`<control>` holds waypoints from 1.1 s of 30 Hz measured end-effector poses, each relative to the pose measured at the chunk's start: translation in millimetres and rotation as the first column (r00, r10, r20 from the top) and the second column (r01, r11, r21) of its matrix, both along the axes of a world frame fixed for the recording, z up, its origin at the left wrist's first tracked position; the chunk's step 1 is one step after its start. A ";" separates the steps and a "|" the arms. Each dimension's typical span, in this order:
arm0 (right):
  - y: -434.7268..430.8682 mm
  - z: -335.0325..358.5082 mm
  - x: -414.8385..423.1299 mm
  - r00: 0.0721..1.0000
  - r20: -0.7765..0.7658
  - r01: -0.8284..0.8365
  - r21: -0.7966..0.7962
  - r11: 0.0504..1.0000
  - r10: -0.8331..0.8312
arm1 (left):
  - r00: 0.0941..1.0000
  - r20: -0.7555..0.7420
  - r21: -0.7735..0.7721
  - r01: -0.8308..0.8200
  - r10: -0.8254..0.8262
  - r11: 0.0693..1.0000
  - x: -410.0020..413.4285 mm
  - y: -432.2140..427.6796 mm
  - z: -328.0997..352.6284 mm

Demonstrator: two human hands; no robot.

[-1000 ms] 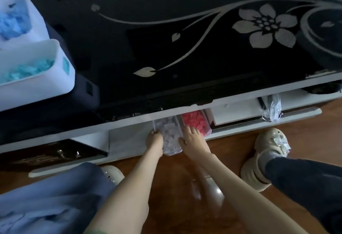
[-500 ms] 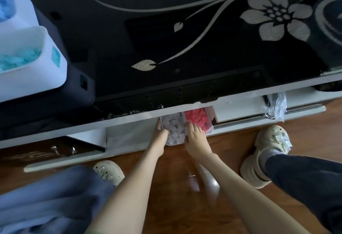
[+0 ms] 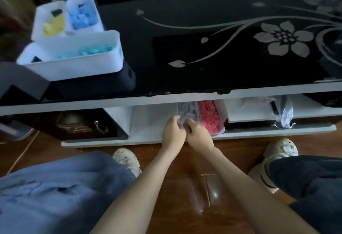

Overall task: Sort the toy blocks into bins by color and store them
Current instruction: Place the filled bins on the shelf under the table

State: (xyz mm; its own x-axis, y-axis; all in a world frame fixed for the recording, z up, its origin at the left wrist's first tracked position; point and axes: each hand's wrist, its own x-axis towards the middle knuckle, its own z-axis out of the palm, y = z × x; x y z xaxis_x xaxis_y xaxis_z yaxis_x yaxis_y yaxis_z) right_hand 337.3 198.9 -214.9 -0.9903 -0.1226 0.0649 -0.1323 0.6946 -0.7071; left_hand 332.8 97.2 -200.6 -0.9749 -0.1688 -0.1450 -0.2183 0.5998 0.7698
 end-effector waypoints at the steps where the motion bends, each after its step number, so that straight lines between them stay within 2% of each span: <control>1: -3.4 14.2 2.8 0.998 -0.054 -0.038 -0.054 0.998 0.036 | 0.990 -0.144 0.056 0.005 0.003 0.998 6.1 -6.7 13.2; 3: -10.6 48.8 9.3 0.972 -0.197 -0.150 -0.114 0.982 0.126 | 0.911 -0.412 0.132 0.037 0.021 0.991 17.3 -22.3 42.7; 5: -20.5 86.1 15.3 0.932 -0.307 -0.249 -0.156 0.956 0.193 | 0.829 -0.559 0.146 0.064 0.029 0.987 21.3 -37.3 68.2; 7: -38.4 122.6 14.2 0.893 -0.375 -0.348 -0.227 0.910 0.248 | 0.790 -0.600 0.233 0.021 0.126 0.972 18.1 -52.7 93.1; 9: -71.5 162.1 4.2 0.857 -0.438 -0.424 -0.297 0.856 0.272 | 0.732 -0.604 0.380 -0.085 0.317 0.921 11.5 -77.2 120.0; 11: -106.3 194.5 -14.7 0.849 -0.472 -0.412 -0.309 0.857 0.238 | 0.688 -0.531 0.522 -0.194 0.495 0.830 4.8 -100.9 140.5; 14: -155.4 221.4 -45.6 0.840 -0.449 -0.374 -0.068 0.925 0.306 | 0.720 -0.219 0.702 -0.353 0.658 0.619 -4.9 -142.4 158.7; 16: -170.1 217.6 -65.3 0.860 -0.394 -0.289 0.146 0.946 0.324 | 0.754 -0.023 0.725 -0.439 0.656 0.530 -7.2 -161.5 162.2; 18: -175.4 211.8 -78.3 0.901 -0.328 -0.170 0.333 0.928 0.283 | 0.777 0.069 0.767 -0.442 0.626 0.464 -3.0 -175.0 167.1; 20: -173.4 205.5 -83.5 0.888 -0.368 -0.084 0.462 0.883 0.276 | 0.791 0.153 0.803 -0.449 0.593 0.391 0.8 -182.4 168.7; 23: -157.3 202.5 -77.2 0.818 -0.482 -0.073 0.456 0.887 0.314 | 0.837 0.262 0.844 -0.440 0.480 0.306 5.3 -174.4 170.5; 25: -141.8 203.3 -62.8 0.767 -0.529 -0.157 0.394 0.906 0.363 | 0.897 0.296 0.862 -0.399 0.329 0.312 9.9 -156.0 169.9; 26: -134.5 204.8 -52.9 0.757 -0.525 -0.228 0.346 0.910 0.390 | 0.915 0.306 0.866 -0.381 0.262 0.322 12.2 -145.7 169.4; 28: -117.4 209.6 -29.0 0.773 -0.455 -0.354 0.269 0.896 0.442 | 0.930 0.320 0.888 -0.361 0.183 0.284 19.1 -124.3 167.3; 31: -90.7 218.9 -4.0 0.801 -0.334 -0.445 0.221 0.868 0.496 | 0.918 0.308 0.920 -0.354 0.252 0.167 31.9 -97.7 165.4; 33: -74.0 223.5 8.7 0.839 -0.267 -0.468 0.093 0.879 0.475 | 0.892 0.290 0.942 -0.329 0.347 0.059 48.1 -79.4 161.0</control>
